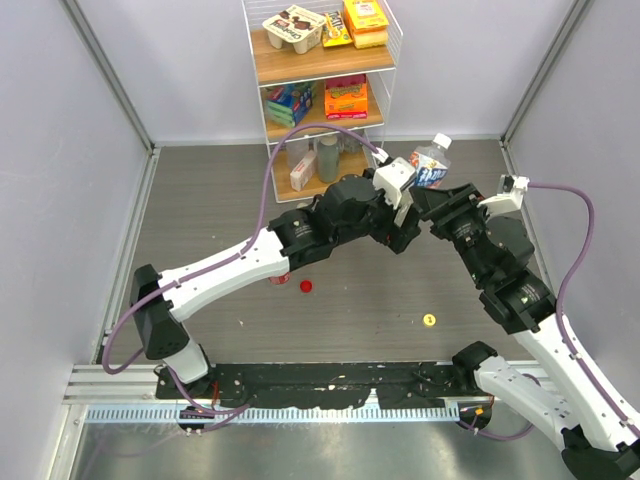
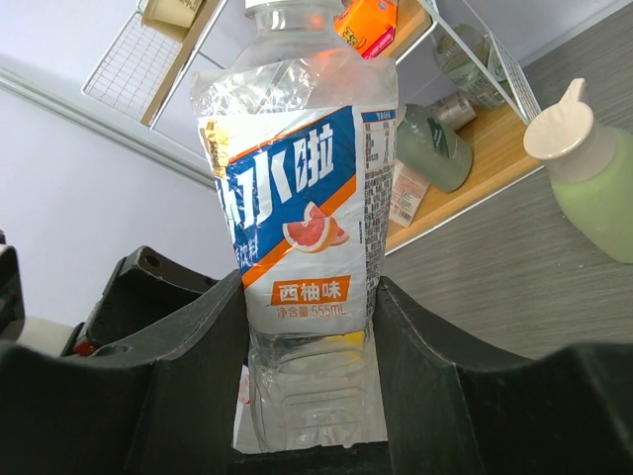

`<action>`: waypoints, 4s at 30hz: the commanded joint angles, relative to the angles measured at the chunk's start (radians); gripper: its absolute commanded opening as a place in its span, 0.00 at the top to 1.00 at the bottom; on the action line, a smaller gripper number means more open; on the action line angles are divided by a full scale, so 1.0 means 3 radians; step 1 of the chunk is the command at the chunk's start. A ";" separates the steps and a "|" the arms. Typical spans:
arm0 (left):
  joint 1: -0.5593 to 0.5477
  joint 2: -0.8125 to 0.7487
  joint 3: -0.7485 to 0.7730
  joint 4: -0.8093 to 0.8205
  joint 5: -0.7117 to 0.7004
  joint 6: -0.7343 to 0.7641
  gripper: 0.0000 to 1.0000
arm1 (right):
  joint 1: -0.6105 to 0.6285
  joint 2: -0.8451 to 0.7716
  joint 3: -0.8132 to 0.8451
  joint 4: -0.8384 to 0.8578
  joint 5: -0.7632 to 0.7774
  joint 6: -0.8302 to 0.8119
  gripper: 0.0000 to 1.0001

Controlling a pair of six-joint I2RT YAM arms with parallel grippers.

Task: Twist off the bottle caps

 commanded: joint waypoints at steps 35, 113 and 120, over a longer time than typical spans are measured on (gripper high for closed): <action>0.0000 -0.1029 -0.0695 -0.0594 -0.0982 0.0422 0.76 | 0.0012 0.0124 0.0266 -0.0006 -0.0459 -0.0489 0.04; 0.0000 -0.2502 -0.1815 -0.0237 0.1098 -0.0432 1.00 | 0.0012 0.0728 -0.0020 0.2157 -0.3112 -0.0300 0.98; 0.0000 -0.2595 -0.1917 0.0156 0.1854 -0.0575 1.00 | 0.0012 0.0595 -0.0056 0.2520 -0.3593 -0.0315 0.98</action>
